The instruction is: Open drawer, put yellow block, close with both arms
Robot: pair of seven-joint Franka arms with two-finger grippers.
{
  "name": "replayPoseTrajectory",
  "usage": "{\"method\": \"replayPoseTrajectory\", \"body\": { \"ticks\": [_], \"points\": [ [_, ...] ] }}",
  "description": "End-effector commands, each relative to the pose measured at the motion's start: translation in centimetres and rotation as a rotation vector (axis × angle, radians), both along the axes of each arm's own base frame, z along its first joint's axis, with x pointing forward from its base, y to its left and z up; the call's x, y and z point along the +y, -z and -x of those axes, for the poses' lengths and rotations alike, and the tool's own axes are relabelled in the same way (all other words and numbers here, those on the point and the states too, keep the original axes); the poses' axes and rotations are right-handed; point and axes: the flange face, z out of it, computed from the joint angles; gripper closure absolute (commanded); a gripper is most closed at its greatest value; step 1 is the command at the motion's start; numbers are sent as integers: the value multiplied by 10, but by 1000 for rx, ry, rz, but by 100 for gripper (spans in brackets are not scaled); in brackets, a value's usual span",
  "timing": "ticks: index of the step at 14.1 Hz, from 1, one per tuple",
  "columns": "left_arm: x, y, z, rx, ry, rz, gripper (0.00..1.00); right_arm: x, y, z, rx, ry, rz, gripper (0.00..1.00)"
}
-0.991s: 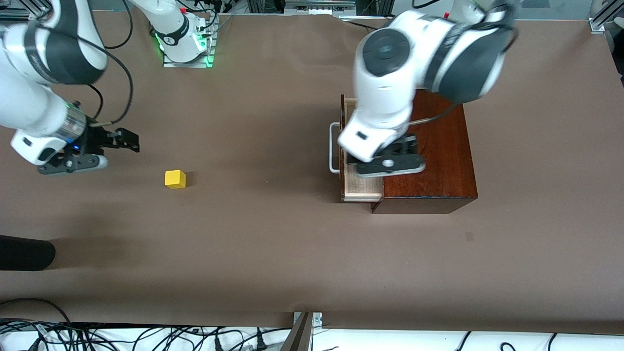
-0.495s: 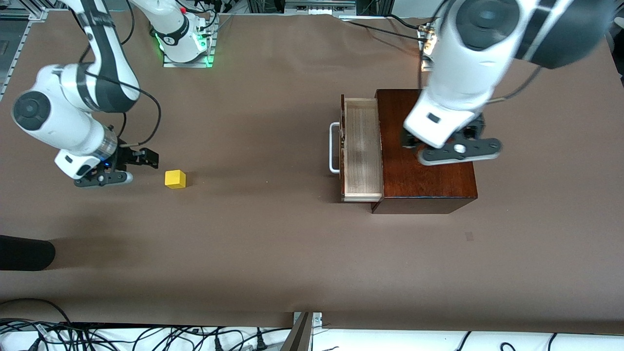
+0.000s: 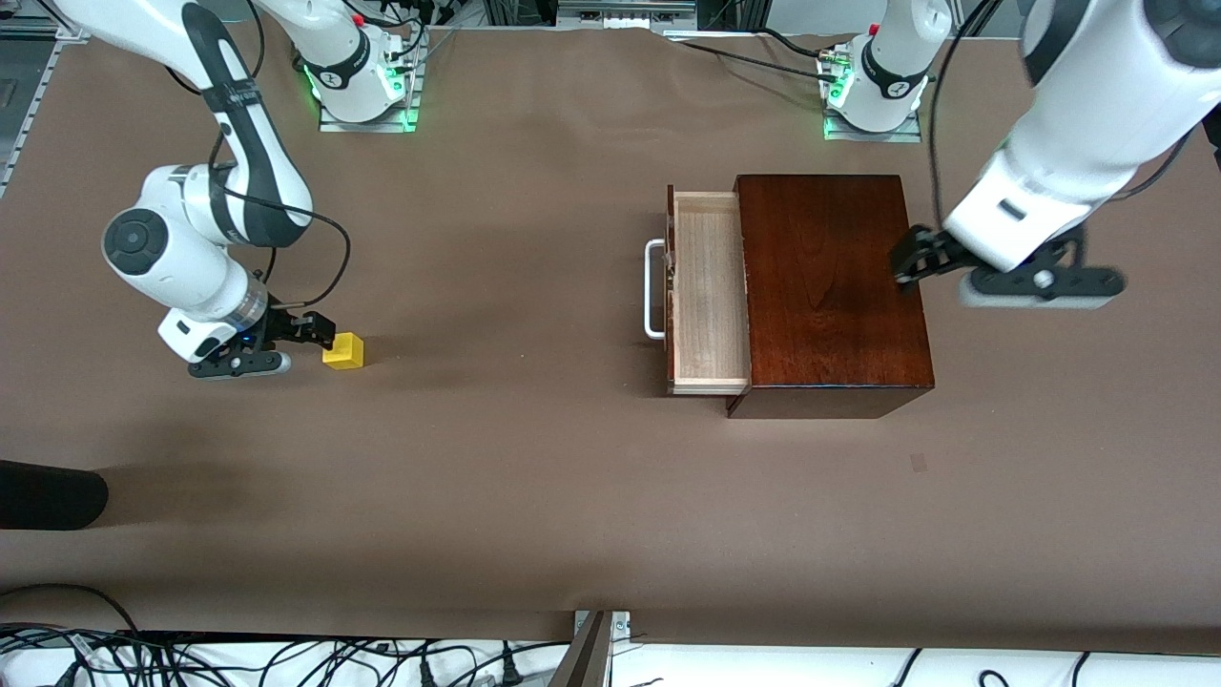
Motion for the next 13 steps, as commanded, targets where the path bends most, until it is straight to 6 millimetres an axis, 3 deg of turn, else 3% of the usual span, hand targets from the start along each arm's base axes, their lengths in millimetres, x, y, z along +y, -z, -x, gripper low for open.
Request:
{"method": "replayPoseTrajectory", "body": {
  "ticks": [1, 8, 13],
  "points": [
    [31, 0, 20, -15, -1, 9, 0, 6, 14, 6, 1, 21, -6, 0],
    [59, 1, 12, 4, -40, 9, 0, 20, 49, 17, -18, 45, -12, 0],
    [56, 1, 19, 75, 35, -3, 0, 25, 65, 18, -22, 37, -14, 0]
  ]
}}
